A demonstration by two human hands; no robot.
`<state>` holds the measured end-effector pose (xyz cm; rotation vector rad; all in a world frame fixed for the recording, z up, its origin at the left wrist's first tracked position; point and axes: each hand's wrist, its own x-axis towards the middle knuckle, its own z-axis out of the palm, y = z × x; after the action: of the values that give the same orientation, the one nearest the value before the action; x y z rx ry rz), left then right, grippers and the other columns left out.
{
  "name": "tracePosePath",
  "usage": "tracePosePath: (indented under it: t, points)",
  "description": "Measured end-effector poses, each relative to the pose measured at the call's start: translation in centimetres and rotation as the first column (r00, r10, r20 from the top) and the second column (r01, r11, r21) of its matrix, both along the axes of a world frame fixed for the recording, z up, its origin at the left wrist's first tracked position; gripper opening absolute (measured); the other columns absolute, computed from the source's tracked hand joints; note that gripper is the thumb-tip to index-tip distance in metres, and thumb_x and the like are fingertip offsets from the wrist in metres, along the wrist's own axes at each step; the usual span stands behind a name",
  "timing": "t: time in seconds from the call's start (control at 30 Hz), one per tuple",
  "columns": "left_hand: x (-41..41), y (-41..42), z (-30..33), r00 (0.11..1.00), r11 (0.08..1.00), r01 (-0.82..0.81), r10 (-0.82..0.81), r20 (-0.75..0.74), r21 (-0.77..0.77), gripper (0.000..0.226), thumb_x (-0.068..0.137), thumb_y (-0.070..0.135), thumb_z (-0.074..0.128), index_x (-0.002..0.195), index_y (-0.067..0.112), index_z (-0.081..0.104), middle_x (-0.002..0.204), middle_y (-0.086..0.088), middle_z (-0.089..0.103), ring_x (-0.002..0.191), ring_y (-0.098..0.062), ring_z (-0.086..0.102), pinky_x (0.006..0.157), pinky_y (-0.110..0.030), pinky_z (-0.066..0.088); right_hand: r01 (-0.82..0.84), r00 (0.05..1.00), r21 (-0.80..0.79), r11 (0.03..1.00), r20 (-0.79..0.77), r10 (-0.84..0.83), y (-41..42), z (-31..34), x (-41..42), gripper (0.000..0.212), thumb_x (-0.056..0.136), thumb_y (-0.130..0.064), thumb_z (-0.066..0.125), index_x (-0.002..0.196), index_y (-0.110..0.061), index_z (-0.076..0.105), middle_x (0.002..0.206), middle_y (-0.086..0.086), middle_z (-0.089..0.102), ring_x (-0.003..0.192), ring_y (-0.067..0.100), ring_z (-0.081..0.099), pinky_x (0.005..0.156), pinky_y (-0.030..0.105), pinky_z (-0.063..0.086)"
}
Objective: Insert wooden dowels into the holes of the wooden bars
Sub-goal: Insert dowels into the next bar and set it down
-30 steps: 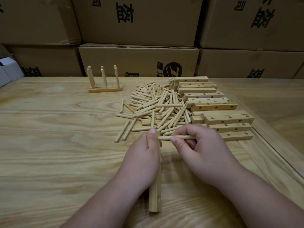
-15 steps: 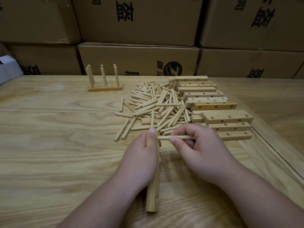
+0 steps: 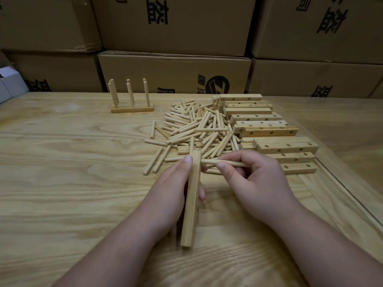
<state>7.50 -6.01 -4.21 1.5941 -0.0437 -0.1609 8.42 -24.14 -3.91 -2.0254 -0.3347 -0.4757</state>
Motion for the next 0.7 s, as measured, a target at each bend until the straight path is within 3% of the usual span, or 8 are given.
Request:
tracePosePath:
  t: [0.1, 0.23, 0.3, 0.4, 0.47, 0.53, 0.6, 0.7]
  points:
    - [0.1, 0.0, 0.1, 0.998, 0.998, -0.016, 0.011, -0.063, -0.067, 0.038, 0.104, 0.042, 0.045, 0.090, 0.021, 0.073, 0.061, -0.005, 0.063, 0.046, -0.016, 0.055, 0.045, -0.028, 0.049, 0.035, 0.999, 0.098, 0.995, 0.029, -0.038, -0.3, 0.1, 0.4, 0.007, 0.087, -0.036, 0.072, 0.094, -0.034, 0.072, 0.078, -0.014, 0.069, 0.066, 0.002, 0.063, 0.059, 0.011, 0.046]
    - [0.3, 0.1, 0.3, 0.989, 0.975, -0.122, 0.104, -0.103, -0.187, 0.041, 0.106, 0.037, 0.042, 0.093, 0.012, 0.072, 0.058, -0.005, 0.059, 0.041, -0.015, 0.050, 0.039, -0.026, 0.045, 0.120, 0.991, 0.164, 0.979, 0.043, -0.128, -1.5, 0.2, 0.9, 0.027, 0.094, -0.054, 0.055, 0.089, -0.033, 0.070, 0.068, -0.006, 0.065, 0.060, 0.006, 0.058, 0.053, 0.017, 0.044]
    - [0.5, 0.2, 0.4, 0.980, 0.952, -0.180, 0.152, -0.127, -0.247, 0.043, 0.107, 0.036, 0.041, 0.096, 0.009, 0.072, 0.057, -0.006, 0.058, 0.040, -0.015, 0.048, 0.039, -0.025, 0.045, 0.209, 0.977, 0.007, 0.978, 0.043, -0.209, -2.1, -0.1, 1.4, 0.015, 0.095, -0.043, 0.060, 0.084, -0.037, 0.068, 0.074, -0.010, 0.067, 0.076, 0.001, 0.062, 0.060, 0.014, 0.046]
    - [0.7, 0.4, 0.5, 0.971, 0.925, -0.219, 0.174, -0.165, -0.311, 0.044, 0.107, 0.037, 0.040, 0.099, 0.007, 0.071, 0.057, -0.005, 0.056, 0.040, -0.015, 0.047, 0.040, -0.023, 0.044, 0.255, 0.967, -0.274, 0.927, 0.052, -0.250, -2.4, -0.6, 2.2, 0.008, 0.093, -0.028, 0.066, 0.095, -0.034, 0.071, 0.088, -0.020, 0.061, 0.091, -0.007, 0.055, 0.072, 0.015, 0.046]
    - [0.8, 0.4, 0.6, 0.967, 0.915, -0.230, 0.175, -0.186, -0.331, 0.044, 0.107, 0.038, 0.040, 0.098, 0.009, 0.071, 0.057, -0.004, 0.056, 0.040, -0.014, 0.047, 0.039, -0.024, 0.044, 0.234, 0.970, -0.390, 0.891, 0.034, -0.240, -2.0, -0.7, 2.6, 0.011, 0.092, -0.031, 0.066, 0.101, -0.033, 0.072, 0.093, -0.022, 0.055, 0.084, -0.004, 0.054, 0.071, 0.017, 0.046]
    - [0.8, 0.4, 0.5, 0.967, 0.915, -0.229, 0.173, -0.189, -0.332, 0.044, 0.107, 0.039, 0.040, 0.097, 0.009, 0.071, 0.057, -0.004, 0.056, 0.040, -0.014, 0.047, 0.039, -0.024, 0.044, 0.212, 0.973, -0.490, 0.846, 0.028, -0.227, -1.4, -0.8, 2.7, 0.019, 0.092, -0.035, 0.064, 0.109, -0.033, 0.072, 0.103, -0.024, 0.052, 0.095, -0.003, 0.051, 0.085, 0.025, 0.048]
    - [0.8, 0.3, 0.5, 0.968, 0.916, -0.225, 0.171, -0.184, -0.332, 0.044, 0.106, 0.039, 0.041, 0.097, 0.010, 0.072, 0.058, -0.004, 0.056, 0.040, -0.014, 0.047, 0.040, -0.023, 0.044, 0.198, 0.977, -0.581, 0.789, 0.056, -0.204, -0.8, -1.0, 2.6, 0.025, 0.092, -0.035, 0.063, 0.116, -0.034, 0.071, 0.119, -0.019, 0.055, 0.116, 0.008, 0.045, 0.101, 0.035, 0.039]
    - [0.9, 0.2, 0.4, 0.970, 0.919, -0.217, 0.167, -0.175, -0.329, 0.043, 0.106, 0.039, 0.041, 0.096, 0.011, 0.072, 0.058, -0.004, 0.056, 0.041, -0.014, 0.047, 0.039, -0.024, 0.044, 0.183, 0.979, -0.682, 0.708, 0.065, -0.191, -0.1, -1.1, 2.4, 0.027, 0.095, -0.035, 0.058, 0.120, -0.039, 0.068, 0.131, -0.020, 0.056, 0.125, 0.012, 0.042, 0.100, 0.038, 0.025]
